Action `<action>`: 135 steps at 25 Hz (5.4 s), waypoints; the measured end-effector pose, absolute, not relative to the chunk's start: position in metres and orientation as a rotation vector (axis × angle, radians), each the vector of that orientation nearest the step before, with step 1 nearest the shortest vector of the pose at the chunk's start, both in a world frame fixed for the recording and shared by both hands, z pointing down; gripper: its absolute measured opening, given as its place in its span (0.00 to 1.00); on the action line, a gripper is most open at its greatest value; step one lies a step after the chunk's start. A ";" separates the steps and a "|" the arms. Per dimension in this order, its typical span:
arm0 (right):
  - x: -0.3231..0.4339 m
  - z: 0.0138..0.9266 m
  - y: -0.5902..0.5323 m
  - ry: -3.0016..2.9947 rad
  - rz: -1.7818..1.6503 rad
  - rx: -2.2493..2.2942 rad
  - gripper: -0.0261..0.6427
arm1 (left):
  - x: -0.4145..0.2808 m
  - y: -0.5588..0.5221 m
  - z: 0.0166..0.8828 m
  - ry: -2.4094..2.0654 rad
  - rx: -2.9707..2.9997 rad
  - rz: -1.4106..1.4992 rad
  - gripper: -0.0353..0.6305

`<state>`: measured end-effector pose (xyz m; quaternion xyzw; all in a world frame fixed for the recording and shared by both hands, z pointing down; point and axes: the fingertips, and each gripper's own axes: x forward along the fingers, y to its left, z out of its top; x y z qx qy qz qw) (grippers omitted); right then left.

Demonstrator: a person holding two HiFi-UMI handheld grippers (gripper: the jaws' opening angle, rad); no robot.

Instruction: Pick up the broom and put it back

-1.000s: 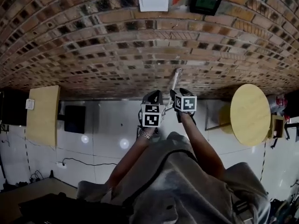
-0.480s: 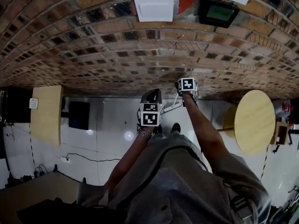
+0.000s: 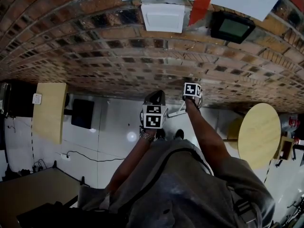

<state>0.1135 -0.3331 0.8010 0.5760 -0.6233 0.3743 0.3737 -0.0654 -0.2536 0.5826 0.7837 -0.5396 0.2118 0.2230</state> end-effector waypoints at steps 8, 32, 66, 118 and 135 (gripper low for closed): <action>0.120 0.796 -0.321 -1.661 0.925 1.418 0.18 | -0.044 -0.252 0.586 -1.446 2.189 0.595 0.05; 0.083 0.656 -0.239 -2.075 0.606 1.384 0.19 | -0.014 -0.248 0.575 -1.397 2.272 0.562 0.04; 0.078 0.681 -0.235 -2.047 0.682 1.350 0.19 | -0.028 -0.236 0.565 -1.423 2.278 0.545 0.05; -0.013 0.628 -0.096 -2.338 0.849 1.396 0.22 | -0.069 -0.067 0.604 -1.382 2.205 0.561 0.05; -0.035 0.575 -0.008 -2.352 0.859 1.218 0.11 | -0.065 0.000 0.579 -1.360 2.262 0.528 0.05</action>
